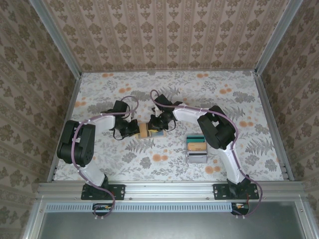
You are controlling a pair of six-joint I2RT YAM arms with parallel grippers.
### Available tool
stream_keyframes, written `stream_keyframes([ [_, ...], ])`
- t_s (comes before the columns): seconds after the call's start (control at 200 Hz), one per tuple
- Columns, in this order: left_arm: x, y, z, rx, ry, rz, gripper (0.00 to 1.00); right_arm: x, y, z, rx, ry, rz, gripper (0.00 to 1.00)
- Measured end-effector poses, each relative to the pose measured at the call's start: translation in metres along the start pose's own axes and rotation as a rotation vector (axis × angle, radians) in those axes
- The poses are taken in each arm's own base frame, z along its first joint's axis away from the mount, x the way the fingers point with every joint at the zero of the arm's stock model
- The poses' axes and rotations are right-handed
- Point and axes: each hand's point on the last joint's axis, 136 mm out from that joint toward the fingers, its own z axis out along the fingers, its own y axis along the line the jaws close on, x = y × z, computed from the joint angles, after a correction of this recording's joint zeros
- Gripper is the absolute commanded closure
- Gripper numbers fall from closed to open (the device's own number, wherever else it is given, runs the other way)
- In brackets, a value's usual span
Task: Take the credit cards out of the card holder
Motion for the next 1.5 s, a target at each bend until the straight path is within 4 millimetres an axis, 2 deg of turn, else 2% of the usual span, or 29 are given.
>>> stream_keyframes([
  [0.085,0.0,0.0,0.0,0.0,-0.001,0.0,1.0,-0.001,0.0,-0.001,-0.002,-0.003,0.004,1.0],
  [0.425,-0.001,0.001,0.0,-0.011,0.005,0.002,1.0,-0.002,-0.009,-0.007,-0.017,-0.028,0.008,1.0],
  [0.87,-0.001,0.001,0.0,-0.013,0.01,0.004,1.0,-0.009,-0.034,-0.037,-0.001,-0.067,0.046,1.0],
  [1.08,-0.001,0.0,-0.001,-0.015,0.013,0.003,1.0,-0.013,-0.033,-0.071,0.023,-0.11,0.013,1.0],
  [1.23,-0.003,-0.004,-0.008,-0.009,0.001,0.009,1.0,-0.005,-0.026,-0.101,0.072,-0.129,-0.048,1.0],
  [1.385,-0.018,-0.027,-0.035,0.037,-0.083,0.052,0.99,0.003,-0.016,-0.143,0.144,-0.172,-0.146,1.0],
  [1.445,-0.024,-0.037,-0.049,0.062,-0.123,0.074,0.94,0.009,-0.011,-0.163,0.174,-0.192,-0.193,1.0],
  [1.495,-0.027,-0.046,-0.061,0.083,-0.157,0.094,0.85,0.015,-0.008,-0.178,0.206,-0.209,-0.236,1.0],
])
